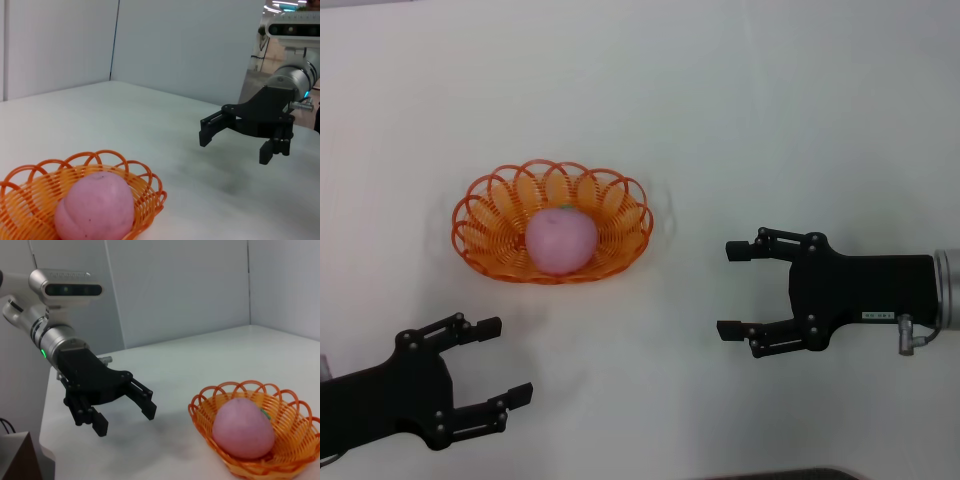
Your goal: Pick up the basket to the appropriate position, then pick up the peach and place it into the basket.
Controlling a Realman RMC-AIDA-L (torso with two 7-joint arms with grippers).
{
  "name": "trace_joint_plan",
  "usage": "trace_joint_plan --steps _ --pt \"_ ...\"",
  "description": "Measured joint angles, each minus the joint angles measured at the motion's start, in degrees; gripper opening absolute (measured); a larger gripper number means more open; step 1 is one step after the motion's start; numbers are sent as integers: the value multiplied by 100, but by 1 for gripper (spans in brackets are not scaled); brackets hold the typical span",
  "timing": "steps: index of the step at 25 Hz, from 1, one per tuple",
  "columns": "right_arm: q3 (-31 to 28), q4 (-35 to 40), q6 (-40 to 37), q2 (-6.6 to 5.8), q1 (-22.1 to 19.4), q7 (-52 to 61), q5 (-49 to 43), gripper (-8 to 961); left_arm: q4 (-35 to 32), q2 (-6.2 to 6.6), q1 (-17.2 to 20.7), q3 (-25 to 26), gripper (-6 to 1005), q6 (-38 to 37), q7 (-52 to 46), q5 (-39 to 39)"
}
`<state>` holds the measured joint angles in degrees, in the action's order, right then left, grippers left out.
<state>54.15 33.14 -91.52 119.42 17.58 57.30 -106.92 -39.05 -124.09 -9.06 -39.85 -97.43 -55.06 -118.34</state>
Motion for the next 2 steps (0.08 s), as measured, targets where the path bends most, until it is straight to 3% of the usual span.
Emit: trace_joint_plan --steps 2 --pt "2 6 32 1 17 -1 -43 956 40 0 -9 0 816 27 15 -19"
